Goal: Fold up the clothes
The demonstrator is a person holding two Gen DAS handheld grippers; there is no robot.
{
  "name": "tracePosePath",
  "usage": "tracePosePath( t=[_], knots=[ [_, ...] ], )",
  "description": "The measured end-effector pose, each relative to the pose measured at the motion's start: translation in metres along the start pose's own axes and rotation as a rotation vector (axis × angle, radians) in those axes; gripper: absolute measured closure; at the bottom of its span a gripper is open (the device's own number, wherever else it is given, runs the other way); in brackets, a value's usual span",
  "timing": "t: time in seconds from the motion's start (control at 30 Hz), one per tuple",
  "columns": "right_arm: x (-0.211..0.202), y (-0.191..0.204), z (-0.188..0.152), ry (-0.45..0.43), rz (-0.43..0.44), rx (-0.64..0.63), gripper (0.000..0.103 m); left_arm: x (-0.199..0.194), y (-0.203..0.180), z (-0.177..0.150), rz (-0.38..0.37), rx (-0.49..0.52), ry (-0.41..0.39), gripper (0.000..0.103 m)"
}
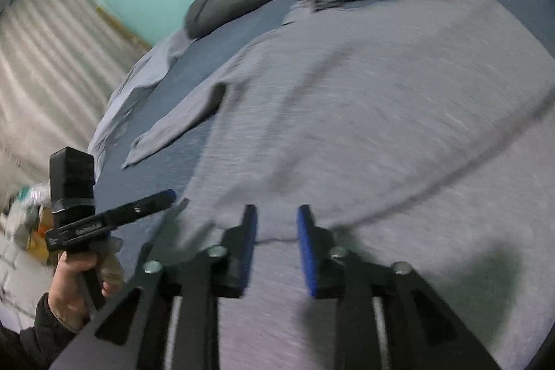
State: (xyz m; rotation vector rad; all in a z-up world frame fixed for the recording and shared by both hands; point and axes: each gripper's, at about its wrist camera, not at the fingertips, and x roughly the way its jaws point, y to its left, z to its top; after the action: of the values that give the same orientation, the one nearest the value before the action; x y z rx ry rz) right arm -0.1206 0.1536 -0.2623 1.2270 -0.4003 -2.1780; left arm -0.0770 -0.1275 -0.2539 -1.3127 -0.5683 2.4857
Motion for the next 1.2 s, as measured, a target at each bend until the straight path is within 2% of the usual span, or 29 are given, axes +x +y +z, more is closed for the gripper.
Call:
tracePosePath(
  t=[0.13, 0.4, 0.43, 0.5, 0.53, 0.57, 0.83, 1.13, 1.2],
  knots=[
    [-0.007, -0.020, -0.009, -0.034, -0.005, 0.031, 0.077, 0.022, -0.010, 0.003, 0.017, 0.044, 0.048, 0.052],
    [-0.024, -0.041, -0.011, -0.134, 0.078, 0.093, 0.074, 0.051, -0.017, 0.001, 0.044, 0.068, 0.095, 0.053],
    [-0.025, -0.043, -0.012, -0.136, 0.083, 0.096, 0.074, 0.052, -0.018, 0.001, 0.042, 0.076, 0.099, 0.057],
    [-0.026, -0.047, -0.013, -0.141, 0.094, 0.105, 0.073, 0.053, -0.021, -0.001, 0.043, 0.095, 0.106, 0.083],
    [-0.028, -0.048, -0.014, -0.146, 0.101, 0.112, 0.073, 0.054, -0.023, -0.002, 0.051, 0.106, 0.109, 0.088],
    [-0.029, -0.050, -0.014, -0.150, 0.106, 0.118, 0.073, 0.053, -0.024, -0.003, 0.056, 0.112, 0.108, 0.098],
    [-0.033, -0.048, -0.014, -0.166, 0.116, 0.112, 0.072, 0.009, -0.020, 0.002, 0.017, 0.096, 0.024, 0.100],
    [-0.034, -0.051, -0.014, -0.172, 0.110, 0.123, 0.072, 0.009, -0.011, 0.001, -0.002, 0.053, 0.029, 0.100],
    [-0.034, -0.052, -0.013, -0.172, 0.111, 0.135, 0.072, 0.008, -0.004, 0.005, 0.027, 0.035, 0.012, 0.100]
  ],
)
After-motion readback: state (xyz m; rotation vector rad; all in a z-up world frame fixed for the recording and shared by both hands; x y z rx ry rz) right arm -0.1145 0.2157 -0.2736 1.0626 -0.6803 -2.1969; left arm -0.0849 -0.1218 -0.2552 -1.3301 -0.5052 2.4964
